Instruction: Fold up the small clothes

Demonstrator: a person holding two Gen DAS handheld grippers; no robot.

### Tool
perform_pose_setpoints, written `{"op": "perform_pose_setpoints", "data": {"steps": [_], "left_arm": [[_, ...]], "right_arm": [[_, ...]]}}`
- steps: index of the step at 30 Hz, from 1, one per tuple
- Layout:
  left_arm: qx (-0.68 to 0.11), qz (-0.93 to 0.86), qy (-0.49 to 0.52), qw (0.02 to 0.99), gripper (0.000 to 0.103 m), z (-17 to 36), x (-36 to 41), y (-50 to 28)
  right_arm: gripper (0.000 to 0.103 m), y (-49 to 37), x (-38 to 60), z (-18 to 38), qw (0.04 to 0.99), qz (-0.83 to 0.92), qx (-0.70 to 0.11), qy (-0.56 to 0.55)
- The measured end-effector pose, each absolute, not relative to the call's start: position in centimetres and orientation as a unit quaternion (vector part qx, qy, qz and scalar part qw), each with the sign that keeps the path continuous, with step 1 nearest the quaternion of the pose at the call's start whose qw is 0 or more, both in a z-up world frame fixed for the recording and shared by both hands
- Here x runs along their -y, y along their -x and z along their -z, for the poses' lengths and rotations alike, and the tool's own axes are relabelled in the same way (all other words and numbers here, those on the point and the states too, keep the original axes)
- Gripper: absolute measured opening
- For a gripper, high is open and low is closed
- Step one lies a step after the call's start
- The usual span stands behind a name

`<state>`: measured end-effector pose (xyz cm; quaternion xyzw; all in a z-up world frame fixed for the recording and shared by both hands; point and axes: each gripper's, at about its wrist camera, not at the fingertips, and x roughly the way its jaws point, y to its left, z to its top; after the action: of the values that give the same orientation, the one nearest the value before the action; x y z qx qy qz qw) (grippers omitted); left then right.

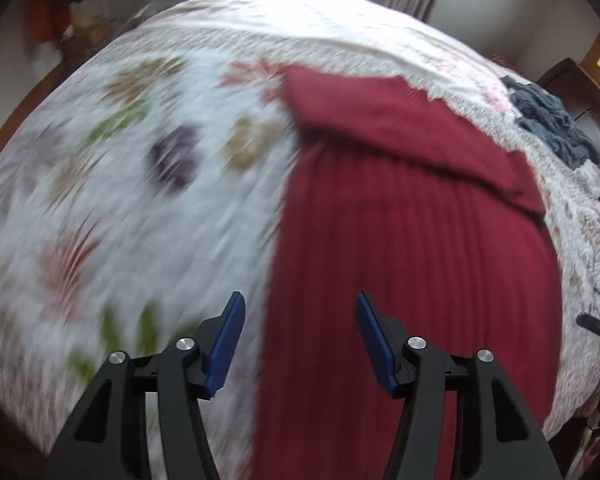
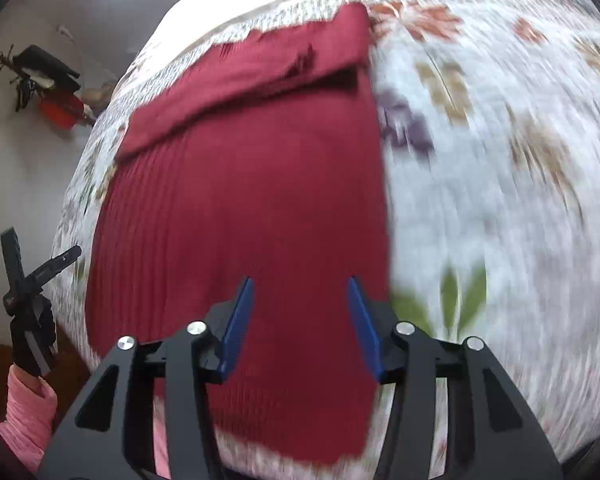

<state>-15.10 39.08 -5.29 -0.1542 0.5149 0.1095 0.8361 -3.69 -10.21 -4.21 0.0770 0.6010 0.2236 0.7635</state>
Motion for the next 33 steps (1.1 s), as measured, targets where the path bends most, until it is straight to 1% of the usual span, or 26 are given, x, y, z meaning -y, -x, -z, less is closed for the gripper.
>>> {"op": "perform_pose_setpoints", "data": {"steps": [3, 4, 5, 8, 10, 13, 19, 25, 26, 27, 28, 29, 31, 32, 33], "left_arm": [[-0.523, -0.116, 0.165, 0.828, 0.059, 6.1, -39.3, 19.5], [-0.525, -0.109, 0.174, 0.826, 0.059, 6.2, -39.3, 20.1], [-0.526, -0.102, 0.179, 0.825, 0.059, 6.4, -39.2, 20.8], [-0.529, -0.114, 0.169, 0.824, 0.059, 7.1, -38.6, 22.9], [-0.531, -0.107, 0.187, 0.820, 0.059, 7.6, -38.7, 23.6], [-0.537, -0.101, 0.207, 0.812, 0.059, 8.3, -38.6, 24.2], [-0.540, -0.089, 0.201, 0.812, 0.059, 8.9, -37.4, 24.4], [-0.539, -0.073, 0.222, 0.809, 0.057, 9.2, -36.4, 23.9], [-0.539, -0.071, 0.223, 0.809, 0.057, 9.3, -36.3, 23.8], [-0.539, -0.069, 0.226, 0.809, 0.057, 9.3, -36.2, 23.7], [-0.538, -0.068, 0.229, 0.808, 0.056, 9.4, -36.1, 23.6], [-0.538, -0.068, 0.231, 0.808, 0.053, 9.4, -36.0, 23.5], [-0.538, -0.058, 0.241, 0.806, 0.047, 9.4, -36.0, 23.4], [-0.539, -0.050, 0.253, 0.802, 0.041, 9.5, -36.1, 23.4], [-0.539, -0.048, 0.263, 0.799, 0.041, 9.7, -36.3, 23.4]], "right_arm": [[0.052, 7.4, 11.6, 4.4, 0.763, -0.217, -0.603, -0.089], [0.052, 8.7, 12.3, 4.6, 0.761, -0.213, -0.605, -0.099], [0.055, 9.4, 12.7, 4.9, 0.759, -0.212, -0.607, -0.106], [0.056, 11.0, 13.9, 5.7, 0.757, -0.195, -0.614, -0.109], [0.056, 11.8, 14.8, 6.4, 0.752, -0.193, -0.619, -0.121], [0.056, 12.3, 15.3, 7.6, 0.741, -0.192, -0.628, -0.140], [0.057, 13.2, 15.9, 9.2, 0.728, -0.198, -0.634, -0.167], [0.057, 13.4, 15.6, 9.4, 0.723, -0.212, -0.634, -0.173], [0.056, 13.4, 15.3, 9.5, 0.721, -0.219, -0.634, -0.177], [0.053, 13.3, 15.1, 9.6, 0.717, -0.225, -0.634, -0.182], [0.051, 13.3, 14.9, 9.9, 0.709, -0.235, -0.636, -0.195], [0.049, 13.2, 14.7, 10.2, 0.701, -0.240, -0.639, -0.205], [0.049, 13.1, 14.4, 10.8, 0.699, -0.231, -0.644, -0.208], [0.049, 13.1, 14.3, 11.2, 0.698, -0.228, -0.646, -0.209], [0.049, 13.0, 14.2, 11.5, 0.696, -0.227, -0.646, -0.215]]}}
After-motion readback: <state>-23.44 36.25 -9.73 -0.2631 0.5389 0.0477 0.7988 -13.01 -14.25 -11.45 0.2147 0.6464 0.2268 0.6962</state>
